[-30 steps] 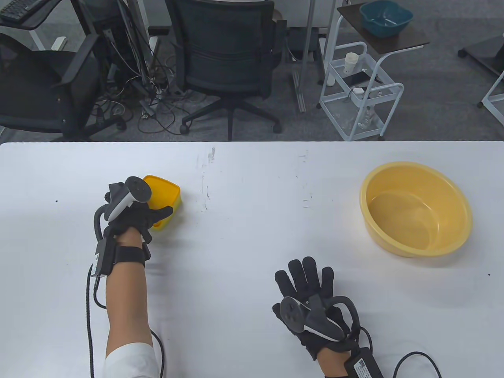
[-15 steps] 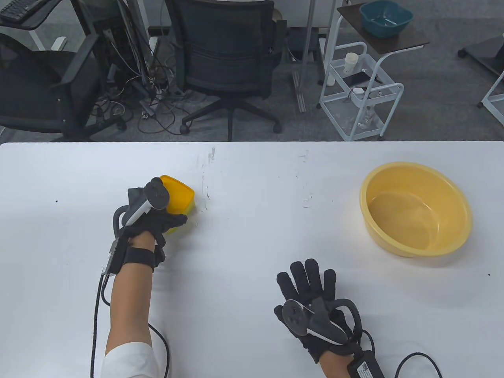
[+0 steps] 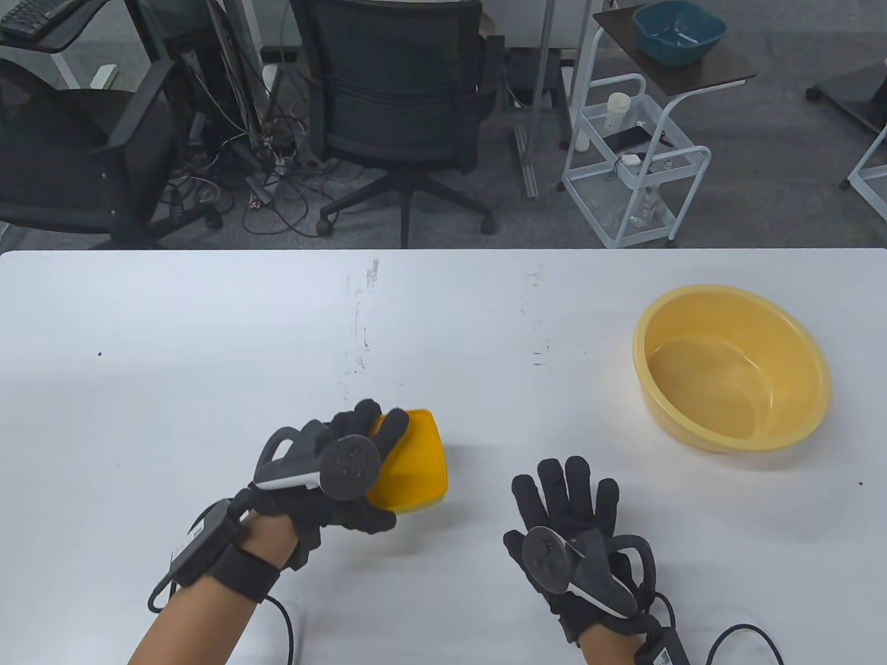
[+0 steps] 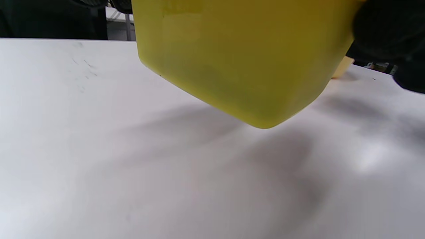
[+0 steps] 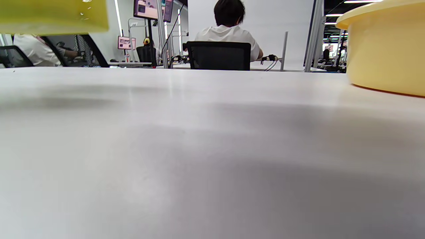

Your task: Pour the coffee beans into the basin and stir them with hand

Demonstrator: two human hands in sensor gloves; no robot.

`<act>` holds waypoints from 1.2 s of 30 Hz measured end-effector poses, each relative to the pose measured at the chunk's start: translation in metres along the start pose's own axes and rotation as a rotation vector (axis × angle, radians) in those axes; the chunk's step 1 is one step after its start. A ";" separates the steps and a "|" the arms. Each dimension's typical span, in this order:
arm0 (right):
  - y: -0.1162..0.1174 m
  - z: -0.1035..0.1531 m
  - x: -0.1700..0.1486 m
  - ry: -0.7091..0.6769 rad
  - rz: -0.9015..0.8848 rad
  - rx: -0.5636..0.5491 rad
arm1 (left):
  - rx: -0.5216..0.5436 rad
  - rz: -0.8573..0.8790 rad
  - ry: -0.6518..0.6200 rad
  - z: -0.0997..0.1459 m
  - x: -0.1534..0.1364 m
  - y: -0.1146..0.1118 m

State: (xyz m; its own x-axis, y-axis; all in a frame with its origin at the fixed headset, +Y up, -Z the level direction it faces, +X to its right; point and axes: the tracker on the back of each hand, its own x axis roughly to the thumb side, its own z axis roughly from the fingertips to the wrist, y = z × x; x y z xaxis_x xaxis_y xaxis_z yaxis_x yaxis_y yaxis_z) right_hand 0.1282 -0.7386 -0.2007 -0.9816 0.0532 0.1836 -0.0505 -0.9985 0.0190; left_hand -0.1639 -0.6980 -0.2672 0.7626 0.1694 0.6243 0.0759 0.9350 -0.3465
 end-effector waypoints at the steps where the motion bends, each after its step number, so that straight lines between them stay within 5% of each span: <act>1: -0.001 0.000 -0.002 0.010 -0.019 0.000 | -0.013 0.012 -0.020 0.002 0.006 -0.010; 9: -0.003 -0.003 0.002 0.013 -0.084 0.006 | -0.038 0.034 -0.079 0.005 0.037 -0.055; 24: -0.001 -0.004 0.018 -0.049 -0.054 0.034 | -0.077 0.010 -0.032 -0.002 0.041 -0.064; 32: -0.007 0.003 0.021 -0.099 -0.021 0.010 | 0.234 0.089 -0.021 0.055 0.021 -0.038; 36: -0.024 0.011 0.037 -0.174 -0.074 -0.050 | 0.193 0.113 0.038 0.061 0.002 -0.057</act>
State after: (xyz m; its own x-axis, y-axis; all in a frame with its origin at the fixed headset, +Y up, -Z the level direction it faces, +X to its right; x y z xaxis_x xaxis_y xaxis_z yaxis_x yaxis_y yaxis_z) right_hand 0.0947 -0.7128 -0.1838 -0.9283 0.1230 0.3509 -0.1349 -0.9908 -0.0097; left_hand -0.2062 -0.7314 -0.2036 0.7834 0.2679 0.5608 -0.1327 0.9536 -0.2702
